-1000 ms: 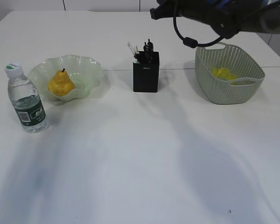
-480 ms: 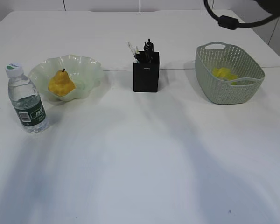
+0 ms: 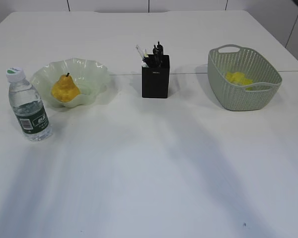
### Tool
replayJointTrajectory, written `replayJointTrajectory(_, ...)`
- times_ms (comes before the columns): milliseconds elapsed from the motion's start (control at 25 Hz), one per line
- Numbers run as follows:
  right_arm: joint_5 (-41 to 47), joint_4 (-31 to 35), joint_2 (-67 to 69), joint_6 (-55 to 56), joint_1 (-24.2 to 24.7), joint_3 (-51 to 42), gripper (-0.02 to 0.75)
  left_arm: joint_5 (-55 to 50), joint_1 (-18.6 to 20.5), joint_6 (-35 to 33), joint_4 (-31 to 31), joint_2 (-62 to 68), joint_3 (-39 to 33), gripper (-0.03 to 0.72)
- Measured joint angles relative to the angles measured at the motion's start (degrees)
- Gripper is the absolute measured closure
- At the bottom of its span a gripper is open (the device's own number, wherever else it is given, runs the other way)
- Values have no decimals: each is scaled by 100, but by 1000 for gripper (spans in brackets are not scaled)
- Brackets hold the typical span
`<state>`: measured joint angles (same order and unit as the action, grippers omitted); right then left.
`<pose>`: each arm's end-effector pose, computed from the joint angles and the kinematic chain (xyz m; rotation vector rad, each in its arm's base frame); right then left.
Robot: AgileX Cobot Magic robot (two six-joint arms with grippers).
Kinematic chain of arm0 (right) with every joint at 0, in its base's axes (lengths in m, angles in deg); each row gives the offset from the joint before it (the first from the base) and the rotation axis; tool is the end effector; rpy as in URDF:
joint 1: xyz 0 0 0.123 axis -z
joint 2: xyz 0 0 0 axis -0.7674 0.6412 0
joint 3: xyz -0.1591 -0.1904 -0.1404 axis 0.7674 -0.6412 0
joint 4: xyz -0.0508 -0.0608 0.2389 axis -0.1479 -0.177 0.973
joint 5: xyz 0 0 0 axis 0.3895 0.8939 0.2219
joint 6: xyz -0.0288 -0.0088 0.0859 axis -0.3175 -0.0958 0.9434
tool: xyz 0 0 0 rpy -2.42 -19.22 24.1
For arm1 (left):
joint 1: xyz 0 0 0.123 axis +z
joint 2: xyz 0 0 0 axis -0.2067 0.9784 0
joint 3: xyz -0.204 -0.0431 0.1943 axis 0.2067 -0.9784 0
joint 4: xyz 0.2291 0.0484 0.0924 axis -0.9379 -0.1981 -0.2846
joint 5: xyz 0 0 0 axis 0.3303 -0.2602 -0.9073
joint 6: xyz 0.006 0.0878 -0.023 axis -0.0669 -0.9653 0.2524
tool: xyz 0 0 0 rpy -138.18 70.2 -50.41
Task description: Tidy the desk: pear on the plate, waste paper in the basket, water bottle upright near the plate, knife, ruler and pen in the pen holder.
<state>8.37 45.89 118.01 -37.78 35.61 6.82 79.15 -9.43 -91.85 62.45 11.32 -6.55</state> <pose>0.3234 0.0856 0.3865 -0.4692 1.6013 -0.0161 0.1757 0.0078 0.3678 0.2076 1.5934 0.2703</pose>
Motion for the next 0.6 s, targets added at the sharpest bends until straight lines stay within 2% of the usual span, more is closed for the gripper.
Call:
replayJointTrajectory(240, 483, 21, -1008, 21, 0, -560, 572, -986, 0, 0, 94, -936, 0, 347)
replayJointTrajectory(400, 770, 29, -1610, 85, 0, -899, 572, -1520, 0, 0, 502, -1607, 0, 350)
replayJointTrajectory(600, 1159, 63, -2357, 113, 0, -1311, 572, -2186, 0, 0, 943, -2227, 0, 408)
